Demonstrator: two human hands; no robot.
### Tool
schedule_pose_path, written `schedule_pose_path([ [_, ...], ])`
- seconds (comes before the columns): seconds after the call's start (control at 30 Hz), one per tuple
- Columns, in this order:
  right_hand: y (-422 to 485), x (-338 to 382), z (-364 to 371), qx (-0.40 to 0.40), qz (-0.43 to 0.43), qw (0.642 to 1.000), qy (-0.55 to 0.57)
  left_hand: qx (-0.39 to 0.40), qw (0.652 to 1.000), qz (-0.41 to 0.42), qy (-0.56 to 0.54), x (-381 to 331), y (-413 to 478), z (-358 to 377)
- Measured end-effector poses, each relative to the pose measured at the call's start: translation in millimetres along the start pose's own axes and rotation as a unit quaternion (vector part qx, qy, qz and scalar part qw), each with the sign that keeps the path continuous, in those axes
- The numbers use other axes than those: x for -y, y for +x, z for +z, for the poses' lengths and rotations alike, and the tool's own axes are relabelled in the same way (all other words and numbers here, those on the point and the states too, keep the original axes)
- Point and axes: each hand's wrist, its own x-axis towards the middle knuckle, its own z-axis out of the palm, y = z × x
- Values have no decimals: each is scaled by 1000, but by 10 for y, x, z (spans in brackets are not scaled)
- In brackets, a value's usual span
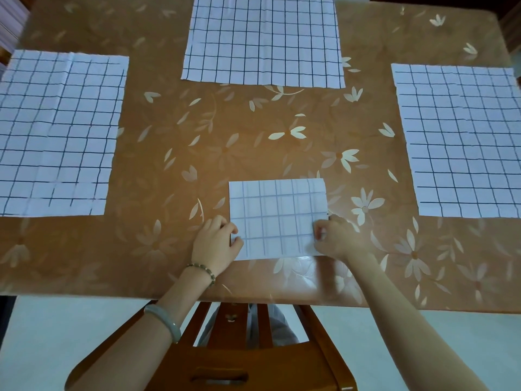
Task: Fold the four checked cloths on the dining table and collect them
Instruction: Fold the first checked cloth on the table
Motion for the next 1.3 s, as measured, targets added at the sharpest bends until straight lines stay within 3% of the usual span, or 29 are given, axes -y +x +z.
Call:
schedule_pose_path([
  [0.17, 145, 317, -145, -154, 4, 987, -52, -98, 994, 39, 2, -110, 279, -35],
  [0.23, 256, 529, -134, -260, -56, 964, -9, -113, 992, 60, -2, -162, 412, -30],
  [0.3, 377, 733, -59, -304, -134, 942, 38, -109, 990, 84, -1, -234, 528, 9],
  [0.4, 555, 921, 171, -246, -198, 949, 26, -86, 988, 123, 35, -325, 666, 150],
  [0.5, 676, 884, 422, -171, -199, 965, -6, -51, 986, 134, 81, -329, 725, 268],
  [0.63, 680, 825, 562, -166, -204, 964, -41, -14, 982, 120, 143, -269, 725, 371],
  [0.93, 691, 68, 295, -152, -44, 983, -94, -5, 986, 106, 132, -193, 743, 395],
  [1.03, 692, 129, 206, -185, -9, 978, -98, -3, 986, 99, 136, -173, 752, 383],
  [1.2, 667, 906, 459, -161, -148, 971, -91, 0, 986, 100, 135, -178, 753, 391],
  [1.3, 699, 885, 526, -130, -160, 976, -72, 4, 987, 92, 132, -172, 751, 396],
])
